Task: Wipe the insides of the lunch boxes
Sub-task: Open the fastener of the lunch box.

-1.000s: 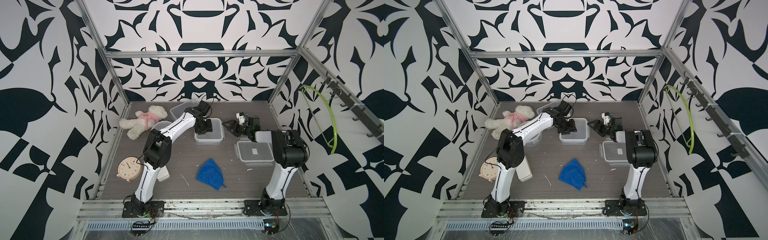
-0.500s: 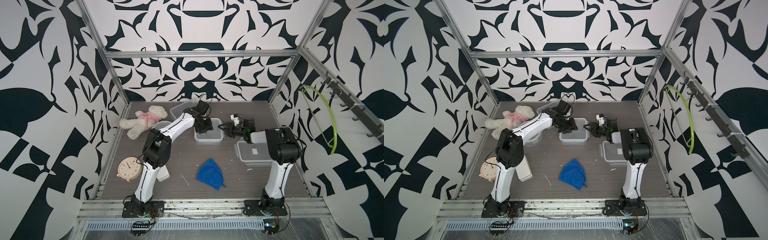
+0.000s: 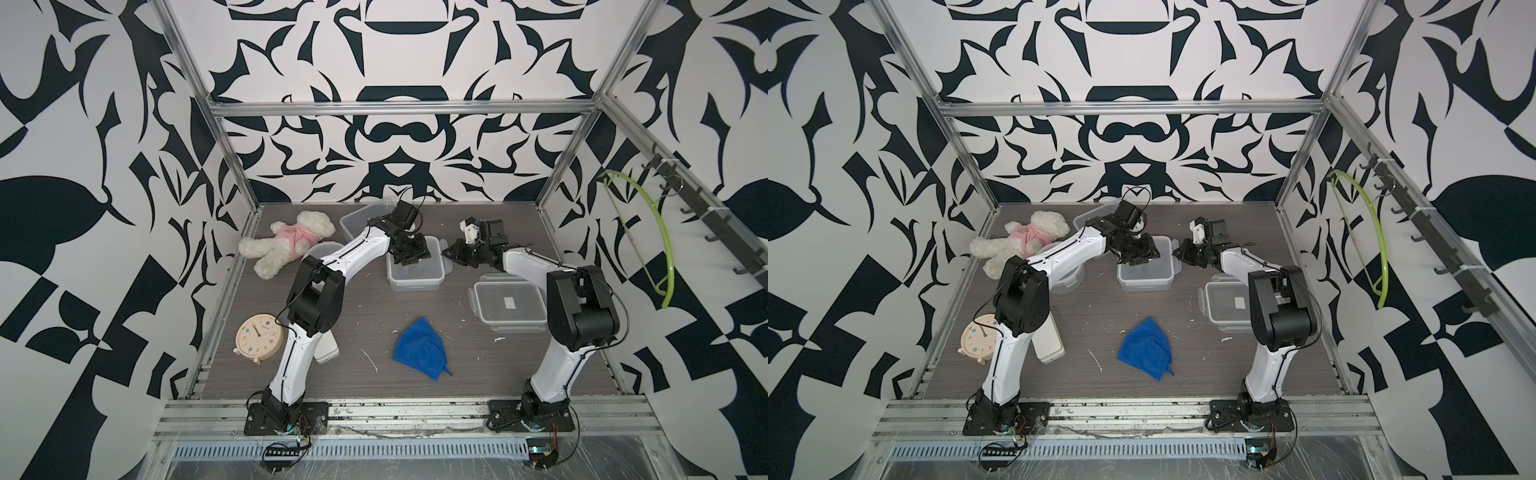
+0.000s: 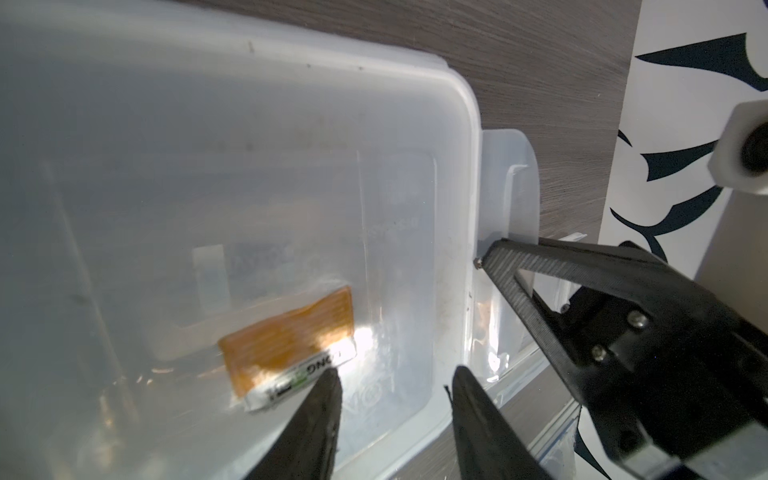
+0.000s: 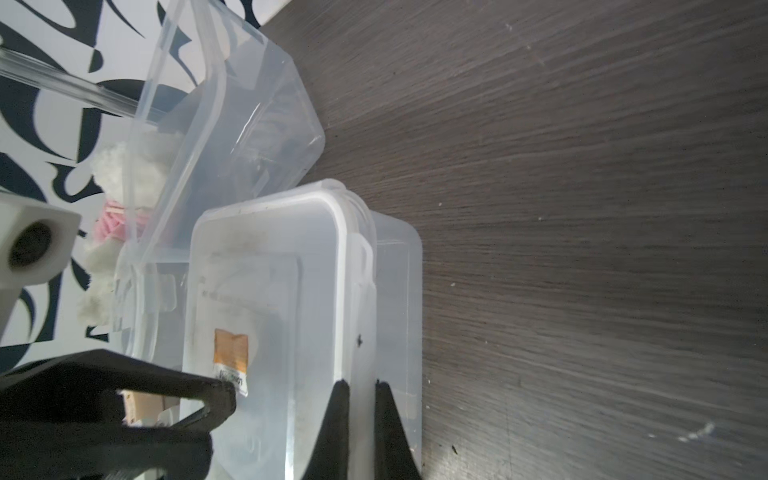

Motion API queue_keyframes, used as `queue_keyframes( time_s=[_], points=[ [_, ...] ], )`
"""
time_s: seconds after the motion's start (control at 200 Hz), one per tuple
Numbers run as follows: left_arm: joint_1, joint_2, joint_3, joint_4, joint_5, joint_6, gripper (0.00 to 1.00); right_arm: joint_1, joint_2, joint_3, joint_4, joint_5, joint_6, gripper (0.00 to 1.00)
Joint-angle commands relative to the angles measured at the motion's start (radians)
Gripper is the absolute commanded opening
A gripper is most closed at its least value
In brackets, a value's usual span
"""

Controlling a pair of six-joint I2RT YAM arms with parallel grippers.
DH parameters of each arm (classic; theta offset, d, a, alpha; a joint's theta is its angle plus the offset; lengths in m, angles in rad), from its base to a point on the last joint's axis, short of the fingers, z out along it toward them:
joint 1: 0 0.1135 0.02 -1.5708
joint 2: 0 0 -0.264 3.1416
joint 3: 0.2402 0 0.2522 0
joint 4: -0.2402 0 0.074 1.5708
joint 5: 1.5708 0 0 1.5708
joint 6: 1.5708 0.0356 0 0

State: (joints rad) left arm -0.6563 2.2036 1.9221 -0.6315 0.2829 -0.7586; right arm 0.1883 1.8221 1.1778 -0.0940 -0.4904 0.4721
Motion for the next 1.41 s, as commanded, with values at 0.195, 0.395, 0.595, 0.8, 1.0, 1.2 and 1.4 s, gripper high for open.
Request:
queue_keyframes(
  time_s=[0.195, 0.395, 0.595, 0.8, 1.0, 1.2, 1.4],
  points=[
    [-0.005, -0.013, 0.072, -0.178, -0.065, 0.065, 0.52, 0.034, -0.004, 0.211, -0.388, 0.27, -0.235, 0.11],
    [0.008, -0.126, 0.043, -0.178, -0.127, 0.106, 0.55, 0.044, -0.076, 0.221, -0.428, 0.437, -0.261, 0.58],
    [0.043, -0.106, 0.133, -0.225, -0.15, 0.151, 0.55, 0.137, -0.195, 0.179, -0.454, 0.602, -0.283, 0.61],
    [0.069, 0.054, 0.405, -0.291, -0.178, 0.223, 0.54, 0.29, -0.333, 0.023, -0.465, 0.664, -0.207, 0.14],
    [0.079, 0.202, 0.579, -0.323, -0.113, 0.255, 0.52, 0.459, -0.37, -0.128, -0.43, 0.648, -0.069, 0.0],
    [0.079, 0.268, 0.565, -0.257, -0.042, 0.238, 0.53, 0.528, -0.275, -0.217, -0.3, 0.575, 0.024, 0.0],
    [0.077, 0.345, 0.597, -0.263, -0.011, 0.235, 0.53, 0.527, -0.226, -0.217, -0.262, 0.642, 0.035, 0.0]
  ],
)
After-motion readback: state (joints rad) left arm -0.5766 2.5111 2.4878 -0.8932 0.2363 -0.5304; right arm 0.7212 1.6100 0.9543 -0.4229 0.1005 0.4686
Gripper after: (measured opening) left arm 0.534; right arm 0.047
